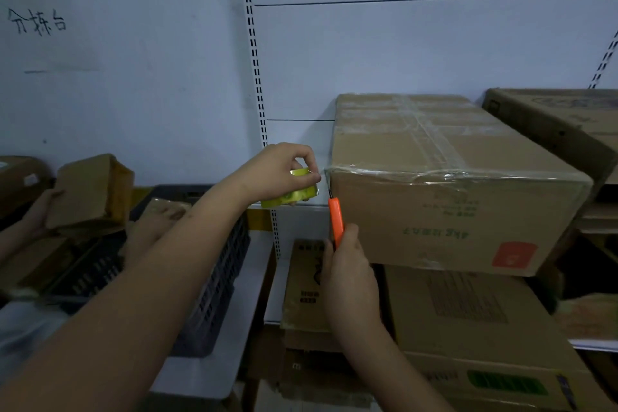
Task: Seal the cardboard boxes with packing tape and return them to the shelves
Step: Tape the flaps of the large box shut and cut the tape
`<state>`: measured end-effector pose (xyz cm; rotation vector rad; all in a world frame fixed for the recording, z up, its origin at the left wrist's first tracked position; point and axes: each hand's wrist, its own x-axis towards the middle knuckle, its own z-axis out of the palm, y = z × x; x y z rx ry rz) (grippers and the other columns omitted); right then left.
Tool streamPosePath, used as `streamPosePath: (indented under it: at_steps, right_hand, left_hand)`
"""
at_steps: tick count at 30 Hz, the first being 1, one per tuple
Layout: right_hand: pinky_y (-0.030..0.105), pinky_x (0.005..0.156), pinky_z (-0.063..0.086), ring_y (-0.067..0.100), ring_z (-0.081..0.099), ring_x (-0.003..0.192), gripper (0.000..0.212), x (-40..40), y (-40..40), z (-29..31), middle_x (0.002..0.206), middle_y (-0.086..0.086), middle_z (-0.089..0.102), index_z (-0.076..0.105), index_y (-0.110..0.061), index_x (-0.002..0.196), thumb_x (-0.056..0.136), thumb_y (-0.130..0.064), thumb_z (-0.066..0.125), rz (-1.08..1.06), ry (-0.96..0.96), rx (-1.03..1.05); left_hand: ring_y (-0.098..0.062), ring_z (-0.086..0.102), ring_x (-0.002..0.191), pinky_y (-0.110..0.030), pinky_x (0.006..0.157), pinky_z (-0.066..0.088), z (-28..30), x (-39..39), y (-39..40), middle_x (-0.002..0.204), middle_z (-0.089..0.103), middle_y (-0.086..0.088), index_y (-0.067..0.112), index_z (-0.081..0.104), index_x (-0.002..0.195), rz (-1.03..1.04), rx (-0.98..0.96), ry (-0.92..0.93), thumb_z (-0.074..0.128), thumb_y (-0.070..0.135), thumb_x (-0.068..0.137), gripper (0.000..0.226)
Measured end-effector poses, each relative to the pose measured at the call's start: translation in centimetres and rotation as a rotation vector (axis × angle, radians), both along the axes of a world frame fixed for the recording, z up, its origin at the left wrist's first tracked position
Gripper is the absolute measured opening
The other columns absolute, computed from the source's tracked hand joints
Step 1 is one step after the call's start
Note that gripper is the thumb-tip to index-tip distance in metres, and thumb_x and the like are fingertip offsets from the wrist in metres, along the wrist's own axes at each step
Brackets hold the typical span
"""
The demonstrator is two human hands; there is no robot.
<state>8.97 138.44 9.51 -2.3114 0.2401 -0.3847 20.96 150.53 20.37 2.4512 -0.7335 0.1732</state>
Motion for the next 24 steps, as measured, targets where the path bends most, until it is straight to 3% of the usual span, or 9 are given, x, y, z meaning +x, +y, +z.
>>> streamPosePath:
  at_steps: [3, 6, 11, 14, 17, 19, 21, 24]
  right_hand:
    - [0.025, 0.052, 0.037, 0.016, 0.057, 0.071, 0.025, 0.7, 0.6, 0.9, 0.098, -0.001, 0.059, 0.036, -0.016, 0.125, 0.107, -0.034, 0.035, -0.017, 0.008, -0.050]
    - [0.026, 0.058, 0.046, 0.017, 0.063, 0.076, 0.025, 0.6, 0.8, 0.8, 0.100, 0.000, 0.063, 0.034, -0.017, 0.125, 0.107, -0.035, 0.033, -0.013, 0.024, -0.117]
    - [0.031, 0.059, 0.050, 0.019, 0.061, 0.071, 0.030, 1.0, 1.4, 0.9, 0.092, 0.002, 0.061, 0.037, -0.014, 0.129, 0.107, -0.035, 0.036, 0.010, -0.032, -0.045]
    - [0.029, 0.055, 0.044, 0.017, 0.057, 0.066, 0.026, 0.8, 1.8, 1.5, 0.085, -0.002, 0.056, 0.040, -0.017, 0.124, 0.106, -0.035, 0.039, 0.117, -0.083, -0.003]
    - [0.025, 0.044, 0.039, 0.011, 0.055, 0.057, 0.017, -1.1, 0.4, 0.7, 0.077, -0.004, 0.056, 0.043, -0.022, 0.118, 0.104, -0.034, 0.043, 0.167, -0.154, 0.066]
    - [0.030, 0.044, 0.046, 0.010, 0.054, 0.052, 0.010, -2.1, -1.5, 0.6, 0.072, -0.003, 0.056, 0.046, -0.024, 0.103, 0.104, -0.034, 0.045, 0.115, -0.229, 0.165]
    - [0.035, 0.047, 0.050, 0.010, 0.053, 0.051, 0.012, -2.8, -3.9, 1.2, 0.070, -0.002, 0.055, 0.047, -0.027, 0.096, 0.103, -0.037, 0.045, 0.022, -0.317, 0.230]
    - [0.023, 0.049, 0.044, 0.007, 0.052, 0.056, 0.013, -3.7, -8.2, 3.2, 0.071, -0.002, 0.052, 0.047, -0.028, 0.094, 0.103, -0.037, 0.045, -0.173, -0.501, 0.219]
  left_hand:
    - [0.000, 0.061, 0.077, -0.023, 0.064, 0.046, 0.1, 0.0, 0.2, 0.083, 0.064, 0.017, 0.023, 0.068, 0.089, 0.027, -0.033, 0.024, 0.071, 0.034, 0.090, 0.011]
    - [0.004, 0.062, 0.067, -0.021, 0.060, 0.044, 0.3, 0.0, 1.1, 0.077, 0.065, 0.014, 0.024, 0.067, 0.084, 0.055, -0.046, 0.042, 0.072, 0.035, 0.089, 0.013]
    - [0.002, 0.058, 0.059, -0.021, 0.059, 0.043, 0.5, -0.9, 2.5, 0.069, 0.065, 0.013, 0.024, 0.066, 0.083, 0.116, -0.100, 0.028, 0.072, 0.037, 0.088, 0.016]
    - [0.004, 0.051, 0.047, -0.018, 0.052, 0.036, 0.0, -1.5, 2.7, 0.052, 0.058, 0.013, 0.022, 0.064, 0.081, 0.182, -0.185, 0.006, 0.071, 0.034, 0.090, 0.016]
    - [0.000, 0.050, 0.044, -0.025, 0.051, 0.038, -0.4, -2.4, 2.3, 0.054, 0.059, 0.006, 0.022, 0.063, 0.080, 0.305, -0.344, -0.054, 0.071, 0.035, 0.090, 0.018]
    - [-0.004, 0.059, 0.045, -0.027, 0.047, 0.048, -0.7, -3.2, 1.6, 0.058, 0.066, 0.005, 0.019, 0.063, 0.082, 0.346, -0.516, -0.076, 0.071, 0.033, 0.091, 0.018]
    - [-0.015, 0.068, 0.053, -0.039, 0.053, 0.057, -1.0, -4.1, 0.5, 0.067, 0.071, 0.001, 0.023, 0.062, 0.084, 0.384, -0.635, -0.162, 0.069, 0.038, 0.091, 0.018]
    - [-0.019, 0.070, 0.069, -0.043, 0.065, 0.057, -0.9, -5.6, -1.9, 0.076, 0.071, 0.002, 0.028, 0.059, 0.092, 0.484, -0.617, -0.380, 0.062, 0.046, 0.093, 0.018]
